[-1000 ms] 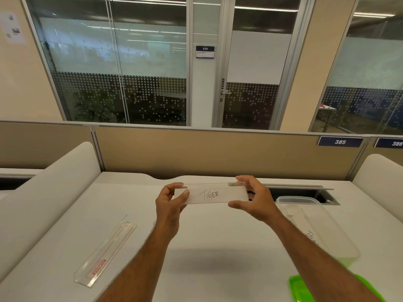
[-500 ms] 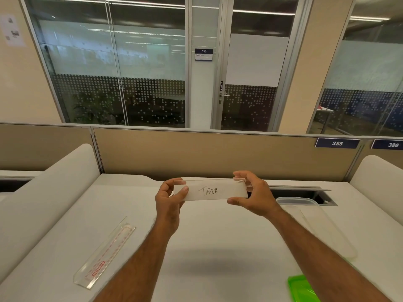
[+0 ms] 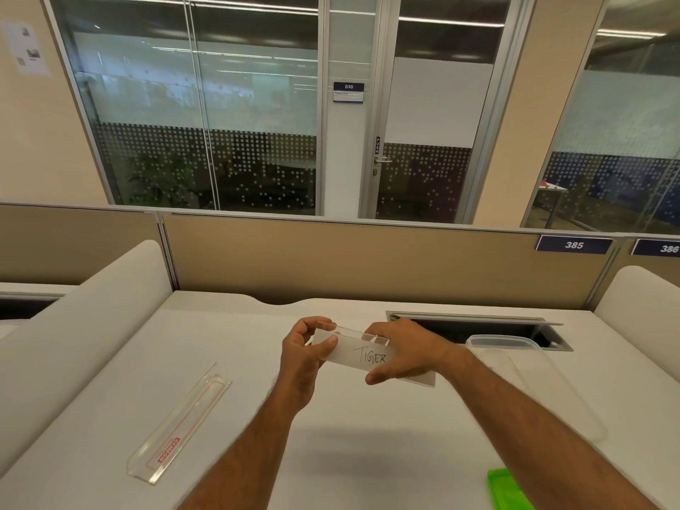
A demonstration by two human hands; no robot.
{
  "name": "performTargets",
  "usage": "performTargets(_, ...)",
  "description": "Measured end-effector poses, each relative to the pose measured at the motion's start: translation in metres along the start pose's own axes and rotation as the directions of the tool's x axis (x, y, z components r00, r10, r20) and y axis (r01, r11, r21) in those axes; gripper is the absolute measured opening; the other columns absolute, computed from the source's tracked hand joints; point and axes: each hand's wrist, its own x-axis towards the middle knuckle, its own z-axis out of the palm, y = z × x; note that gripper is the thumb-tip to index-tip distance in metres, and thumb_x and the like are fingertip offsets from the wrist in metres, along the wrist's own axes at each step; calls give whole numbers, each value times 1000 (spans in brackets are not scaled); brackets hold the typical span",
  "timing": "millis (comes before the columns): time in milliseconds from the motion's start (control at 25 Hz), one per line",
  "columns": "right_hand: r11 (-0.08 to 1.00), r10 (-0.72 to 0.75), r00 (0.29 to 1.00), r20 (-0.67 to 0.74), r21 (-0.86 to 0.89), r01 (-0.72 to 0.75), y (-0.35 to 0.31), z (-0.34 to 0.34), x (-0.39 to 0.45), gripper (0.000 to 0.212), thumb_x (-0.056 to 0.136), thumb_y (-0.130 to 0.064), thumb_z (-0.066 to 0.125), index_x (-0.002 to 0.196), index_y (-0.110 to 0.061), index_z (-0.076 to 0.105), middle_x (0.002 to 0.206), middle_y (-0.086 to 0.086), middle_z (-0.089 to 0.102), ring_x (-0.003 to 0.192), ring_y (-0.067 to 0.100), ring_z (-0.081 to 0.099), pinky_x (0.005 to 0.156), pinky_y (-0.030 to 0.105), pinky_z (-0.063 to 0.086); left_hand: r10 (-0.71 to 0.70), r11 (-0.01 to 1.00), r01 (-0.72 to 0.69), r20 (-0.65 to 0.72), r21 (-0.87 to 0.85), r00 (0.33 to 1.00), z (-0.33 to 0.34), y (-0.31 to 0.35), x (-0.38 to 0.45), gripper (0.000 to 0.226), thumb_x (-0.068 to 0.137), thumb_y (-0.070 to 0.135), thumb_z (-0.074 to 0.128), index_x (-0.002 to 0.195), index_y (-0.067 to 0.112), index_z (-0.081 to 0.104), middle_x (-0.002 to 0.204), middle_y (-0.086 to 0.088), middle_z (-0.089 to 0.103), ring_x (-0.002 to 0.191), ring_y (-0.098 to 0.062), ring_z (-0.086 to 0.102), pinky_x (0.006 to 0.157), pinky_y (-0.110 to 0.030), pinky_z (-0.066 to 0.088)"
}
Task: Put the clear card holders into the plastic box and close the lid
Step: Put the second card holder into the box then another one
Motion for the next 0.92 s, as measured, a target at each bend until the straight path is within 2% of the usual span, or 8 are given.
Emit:
performTargets(160, 1000, 25, 1000, -1, 7, -25, 0, 13, 1, 77, 53, -76, 71, 116, -36, 55, 100, -14, 60, 85, 8, 60, 73, 25, 57, 26, 997, -24, -33, 72, 999, 3, -7, 1, 48, 76, 17, 76, 120, 12, 57, 120, -9, 61, 107, -28, 59, 72, -23, 57)
performTargets(240, 996, 90, 995, -39, -2, -90, 5, 20, 1, 78, 53, -77, 68, 118, -35, 54, 98, -13, 59, 84, 10, 60, 71, 25, 57, 62, 948, -33, -82, 317, 995, 6, -15, 2, 48, 88, 28, 71, 130, 18, 52, 132, -4, 58, 117, -20, 55, 79, -16, 51)
performTargets(360, 965, 260, 956, -137, -9, -264, 17, 25, -2, 76, 54, -77, 66, 114, -33, 53, 95, -10, 57, 81, 13, 59, 61, 24, 51, 94, 691, -21, -62, 723, 994, 4, -34, 1, 66, 87, 56, 61, 141, 21, 45, 147, -2, 49, 133, -20, 45, 103, -31, 44)
performTargets(480, 911, 401, 891, -213, -10, -412, 41, 20, -8, 65, 57, -78, 65, 98, -29, 49, 92, -7, 58, 78, 16, 57, 55, 27, 42, 25, 298, -78, 74, 951, 997, -8, -63, 0, 82, 84, 75, 43, 149, 26, 33, 159, 2, 32, 148, -21, 22, 121, -46, 21)
performTargets(560, 865, 492, 836, -243, 21, -502, 63, 14, -17, 61, 58, -75, 66, 92, -28, 47, 92, -4, 62, 74, 17, 56, 51, 26, 38, -81, 90, -108, 115, 990, 990, -19, -87, 0, 89, 83, 80, 31, 153, 26, 20, 164, 2, 18, 152, -21, 7, 122, -50, 8)
performTargets(640, 820, 564, 781, -267, 71, -568, 87, 9, -28, 62, 60, -73, 69, 95, -25, 50, 95, -2, 63, 76, 18, 57, 51, 26, 40, -150, -17, -126, 122, 992, 981, -29, -109, 0, 94, 82, 83, 25, 155, 26, 11, 166, 2, 9, 152, -21, -1, 122, -53, 2)
performTargets(760, 745, 654, 689, -312, 114, -657, 124, -2, -47, 70, 62, -71, 73, 105, -19, 55, 98, 2, 65, 82, 21, 61, 62, 32, 50, -193, -90, -135, 116, 987, 974, -40, -136, -1, 99, 78, 86, 21, 156, 25, 7, 166, 2, 3, 152, -21, -6, 120, -55, -1)
performTargets(920, 623, 766, 544, -343, 184, -761, 165, -7, -74, 73, 62, -65, 77, 111, -14, 58, 95, 5, 63, 77, 23, 56, 57, 31, 46, -251, -134, -154, 117, 979, 961, -49, -165, -7, 106, 72, 90, 12, 156, 25, 5, 166, 2, -3, 152, -21, -9, 119, -57, -5)
